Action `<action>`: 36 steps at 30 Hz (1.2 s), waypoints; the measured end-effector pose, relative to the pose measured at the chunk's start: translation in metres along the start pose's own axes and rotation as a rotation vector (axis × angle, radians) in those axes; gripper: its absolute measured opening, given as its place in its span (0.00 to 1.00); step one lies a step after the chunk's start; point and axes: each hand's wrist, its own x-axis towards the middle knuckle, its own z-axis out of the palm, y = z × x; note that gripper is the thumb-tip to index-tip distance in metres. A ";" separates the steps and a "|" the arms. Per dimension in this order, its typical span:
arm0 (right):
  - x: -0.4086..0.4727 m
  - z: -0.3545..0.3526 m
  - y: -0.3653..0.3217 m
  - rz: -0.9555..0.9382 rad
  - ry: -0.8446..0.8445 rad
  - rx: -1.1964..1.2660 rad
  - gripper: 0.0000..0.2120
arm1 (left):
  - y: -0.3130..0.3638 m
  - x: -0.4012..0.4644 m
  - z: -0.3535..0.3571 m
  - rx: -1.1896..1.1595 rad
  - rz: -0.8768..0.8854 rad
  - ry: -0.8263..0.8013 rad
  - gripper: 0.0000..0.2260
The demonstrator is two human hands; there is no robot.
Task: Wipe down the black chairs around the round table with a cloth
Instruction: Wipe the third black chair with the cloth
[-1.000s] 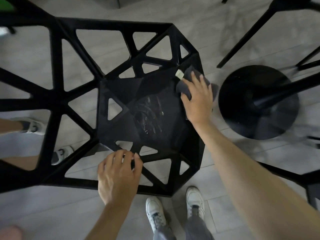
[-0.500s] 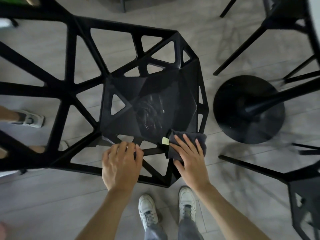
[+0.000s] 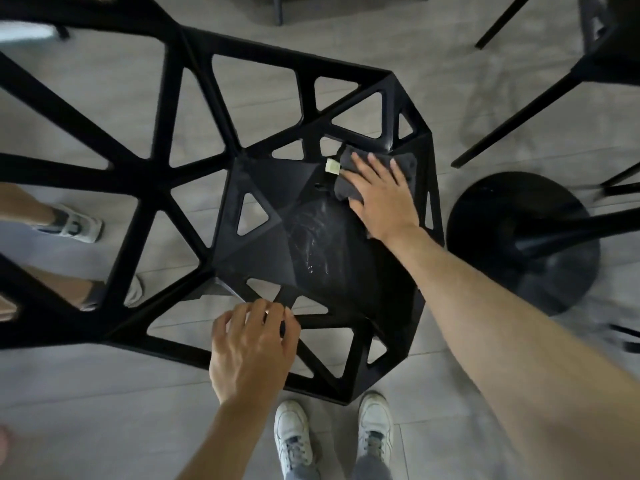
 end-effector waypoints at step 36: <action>-0.116 0.025 -0.098 -0.267 -0.234 0.192 0.26 | -0.073 0.048 -0.028 -0.091 0.115 0.018 0.16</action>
